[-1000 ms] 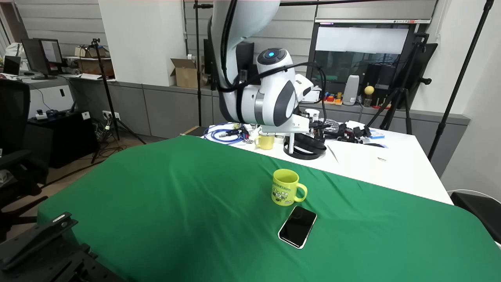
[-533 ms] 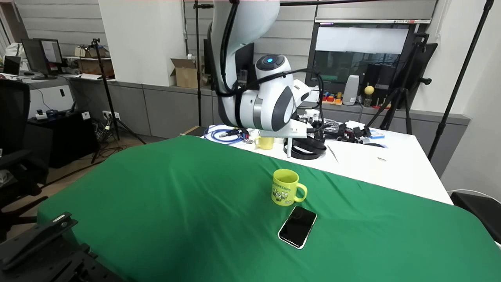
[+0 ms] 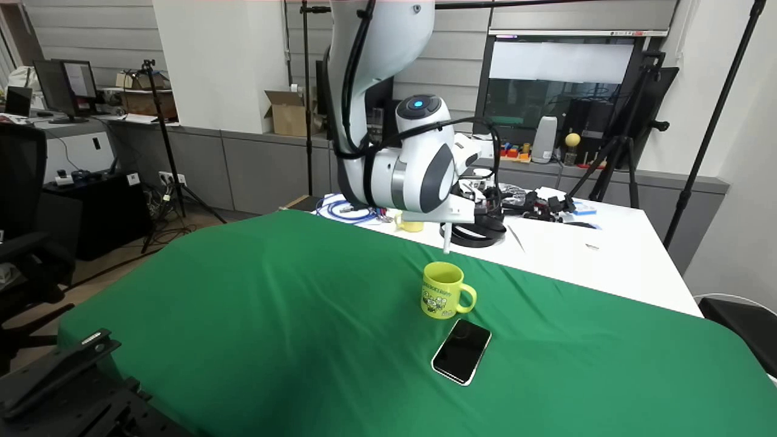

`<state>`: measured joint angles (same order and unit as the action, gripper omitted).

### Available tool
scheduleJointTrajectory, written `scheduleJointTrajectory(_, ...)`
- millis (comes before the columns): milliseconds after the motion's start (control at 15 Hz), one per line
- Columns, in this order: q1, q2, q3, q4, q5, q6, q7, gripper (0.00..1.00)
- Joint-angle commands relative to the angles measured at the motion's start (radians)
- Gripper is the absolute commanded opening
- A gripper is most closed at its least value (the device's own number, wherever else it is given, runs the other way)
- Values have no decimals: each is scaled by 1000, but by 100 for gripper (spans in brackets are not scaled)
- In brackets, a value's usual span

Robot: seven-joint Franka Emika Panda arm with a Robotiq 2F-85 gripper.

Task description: Put the marker in the mug

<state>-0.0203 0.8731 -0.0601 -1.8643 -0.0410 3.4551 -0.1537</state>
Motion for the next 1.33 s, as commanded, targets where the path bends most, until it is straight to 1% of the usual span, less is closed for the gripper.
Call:
scheduleJointTrajectory(0,-20,8,10,4,-25,-1,22,5)
scheduleJointTrajectory(1267,-19,37,-5,-73,-23,5,16,5)
